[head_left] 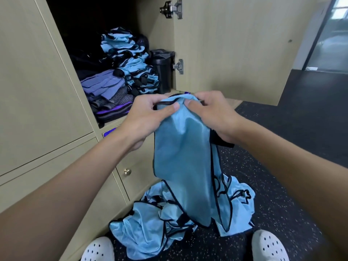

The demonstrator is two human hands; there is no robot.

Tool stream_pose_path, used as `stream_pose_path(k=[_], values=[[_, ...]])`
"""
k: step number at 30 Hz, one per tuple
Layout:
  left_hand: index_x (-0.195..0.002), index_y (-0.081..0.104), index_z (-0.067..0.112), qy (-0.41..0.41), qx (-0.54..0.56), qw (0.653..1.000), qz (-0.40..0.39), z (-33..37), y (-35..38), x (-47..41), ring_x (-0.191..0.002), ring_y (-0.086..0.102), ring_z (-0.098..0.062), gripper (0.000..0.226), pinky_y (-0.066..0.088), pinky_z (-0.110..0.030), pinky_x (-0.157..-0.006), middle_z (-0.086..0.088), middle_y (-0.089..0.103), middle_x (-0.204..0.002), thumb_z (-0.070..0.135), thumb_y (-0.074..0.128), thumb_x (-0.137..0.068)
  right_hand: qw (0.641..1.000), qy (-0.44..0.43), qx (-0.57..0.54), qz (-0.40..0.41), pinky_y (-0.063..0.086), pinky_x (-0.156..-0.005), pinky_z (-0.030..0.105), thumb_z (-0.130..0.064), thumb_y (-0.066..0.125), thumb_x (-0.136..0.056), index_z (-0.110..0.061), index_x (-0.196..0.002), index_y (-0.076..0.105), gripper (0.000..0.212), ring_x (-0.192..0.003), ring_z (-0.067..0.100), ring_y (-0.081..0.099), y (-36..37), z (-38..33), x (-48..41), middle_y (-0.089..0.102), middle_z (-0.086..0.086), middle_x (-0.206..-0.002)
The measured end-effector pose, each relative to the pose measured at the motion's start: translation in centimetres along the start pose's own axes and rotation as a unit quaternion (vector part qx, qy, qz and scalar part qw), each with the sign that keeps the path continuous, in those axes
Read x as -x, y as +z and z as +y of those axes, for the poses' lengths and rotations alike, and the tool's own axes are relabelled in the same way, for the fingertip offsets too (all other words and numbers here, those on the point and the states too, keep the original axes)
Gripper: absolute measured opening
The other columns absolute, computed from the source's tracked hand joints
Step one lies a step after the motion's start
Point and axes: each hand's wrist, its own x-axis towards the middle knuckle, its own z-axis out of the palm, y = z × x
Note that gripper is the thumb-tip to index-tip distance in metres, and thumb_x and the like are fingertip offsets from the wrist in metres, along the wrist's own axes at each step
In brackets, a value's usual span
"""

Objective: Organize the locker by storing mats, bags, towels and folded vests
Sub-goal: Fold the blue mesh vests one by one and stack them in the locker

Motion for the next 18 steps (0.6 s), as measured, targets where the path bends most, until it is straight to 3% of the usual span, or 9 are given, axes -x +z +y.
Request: stream_pose_path(k=[5,8,11,15,17,18], values=[[-0.091,0.075,0.008,0.017,0.027,0.997,0.07,1.4,-1.1,-0.8,-0.085,0.067,-0.021,0.011,0.056,-0.039,-0.085,-0.015,0.074,-0.097,0.006,0.064,-0.094,0.997,-0.003,0.055,-0.054,0.037,-0.059,0.028,-0.025,0.063,-0.095,0.011,-0.09,0.059,0.036,-0.062,0.016,0.047,-0.3,0.3,0.5,0.057,0.019,-0.074],[-0.092,0.072,-0.004,0.028,0.044,0.993,0.109,1.9,-2.3,-1.3,-0.082,0.067,-0.026,0.013,0.057,-0.044,-0.083,-0.022,0.072,-0.098,0.006,0.064,-0.095,0.993,0.018,0.08,-0.089,0.036,-0.041,0.013,-0.013,0.062,-0.094,0.0,-0.088,0.063,0.015,-0.041,-0.002,0.046,-0.8,0.3,0.9,0.058,0.006,-0.066],[-0.097,0.062,-0.018,0.016,0.052,0.985,0.165,1.3,-3.9,-2.1,-0.079,0.063,-0.027,0.026,0.057,-0.05,-0.081,-0.025,0.069,-0.096,0.007,0.065,-0.094,0.986,0.016,0.124,-0.111,0.031,-0.042,0.01,-0.002,0.06,-0.089,0.002,-0.093,0.064,0.007,-0.043,-0.002,0.04,-1.0,0.5,1.0,0.052,-0.001,-0.068],[-0.088,0.063,0.004,-0.045,0.004,0.975,0.219,0.3,-5.8,-2.8,-0.073,0.049,-0.024,0.003,0.043,-0.038,-0.066,-0.01,0.055,-0.081,0.005,0.061,-0.087,0.99,0.002,0.121,-0.077,0.037,-0.049,0.008,0.003,0.062,-0.087,-0.002,-0.101,0.065,0.015,-0.061,0.005,0.047,-0.7,0.7,1.1,0.057,0.003,-0.079],[-0.103,0.061,0.014,-0.081,-0.123,0.978,0.149,0.4,-5.6,-2.3,-0.077,0.055,-0.02,0.022,0.046,-0.025,-0.066,-0.006,0.06,-0.088,-0.001,0.061,-0.087,0.994,-0.005,0.089,-0.057,0.041,-0.055,0.014,0.002,0.063,-0.087,-0.003,-0.098,0.064,0.013,-0.065,0.01,0.05,-0.3,0.6,1.1,0.059,0.005,-0.08],[-0.12,0.057,0.021,-0.079,-0.206,0.972,0.082,0.5,-5.3,-1.8,-0.09,0.058,-0.016,0.04,0.048,-0.024,-0.074,-0.001,0.061,-0.104,0.001,0.066,-0.087,0.995,-0.007,0.08,-0.053,0.042,-0.06,0.021,0.002,0.063,-0.086,-0.002,-0.098,0.064,0.012,-0.068,0.013,0.051,-0.1,0.7,1.0,0.059,0.007,-0.081]])
